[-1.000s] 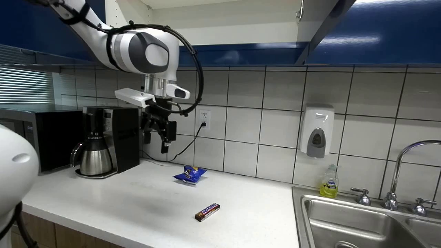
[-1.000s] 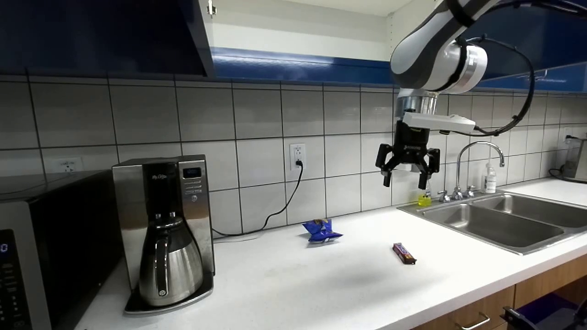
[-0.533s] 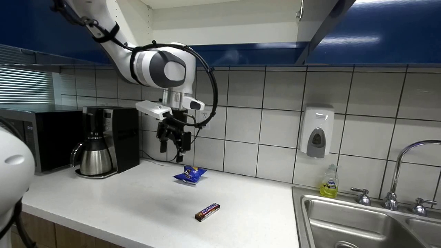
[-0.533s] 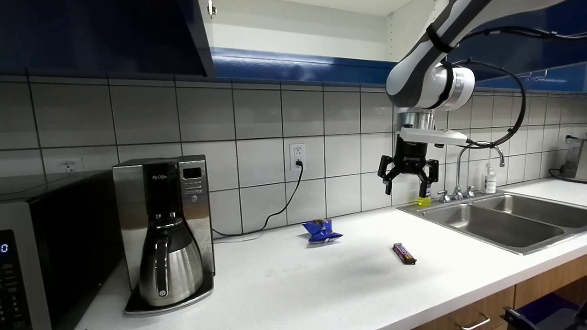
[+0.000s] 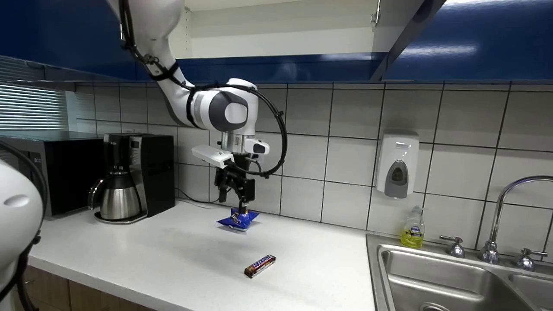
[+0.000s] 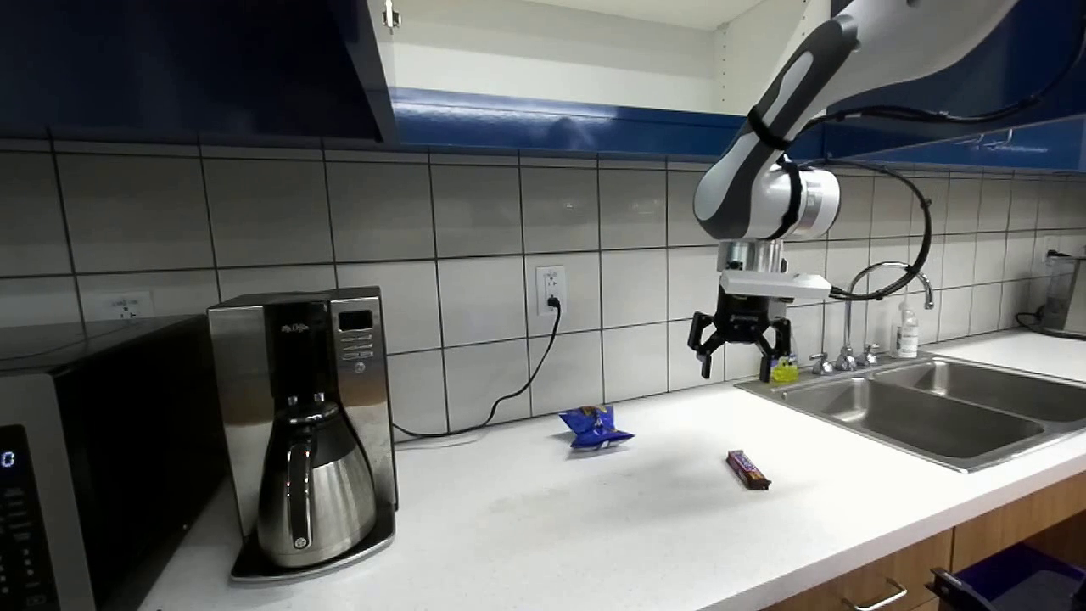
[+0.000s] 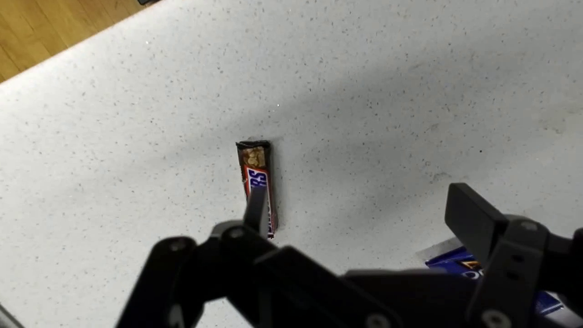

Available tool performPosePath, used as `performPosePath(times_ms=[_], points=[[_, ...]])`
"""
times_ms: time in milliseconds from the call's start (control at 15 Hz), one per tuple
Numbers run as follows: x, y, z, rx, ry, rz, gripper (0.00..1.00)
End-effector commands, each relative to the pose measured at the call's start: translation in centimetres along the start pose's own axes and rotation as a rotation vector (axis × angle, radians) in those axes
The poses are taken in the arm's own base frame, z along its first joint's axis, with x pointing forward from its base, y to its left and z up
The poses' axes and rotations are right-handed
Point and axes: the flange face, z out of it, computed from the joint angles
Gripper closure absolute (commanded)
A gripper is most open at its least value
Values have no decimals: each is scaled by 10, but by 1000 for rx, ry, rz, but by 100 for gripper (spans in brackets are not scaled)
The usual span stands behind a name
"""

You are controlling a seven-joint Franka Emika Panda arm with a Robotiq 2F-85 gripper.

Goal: Pick up the brown object from the counter and put it in the cabinet

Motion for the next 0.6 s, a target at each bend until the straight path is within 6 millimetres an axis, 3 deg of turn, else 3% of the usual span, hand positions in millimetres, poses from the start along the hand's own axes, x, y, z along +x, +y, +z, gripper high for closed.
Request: performPosePath(times_ms=[0,533], points=[[26,4,21,-17,-7,-5,0],[37,22,83,-56,-51,29,0]])
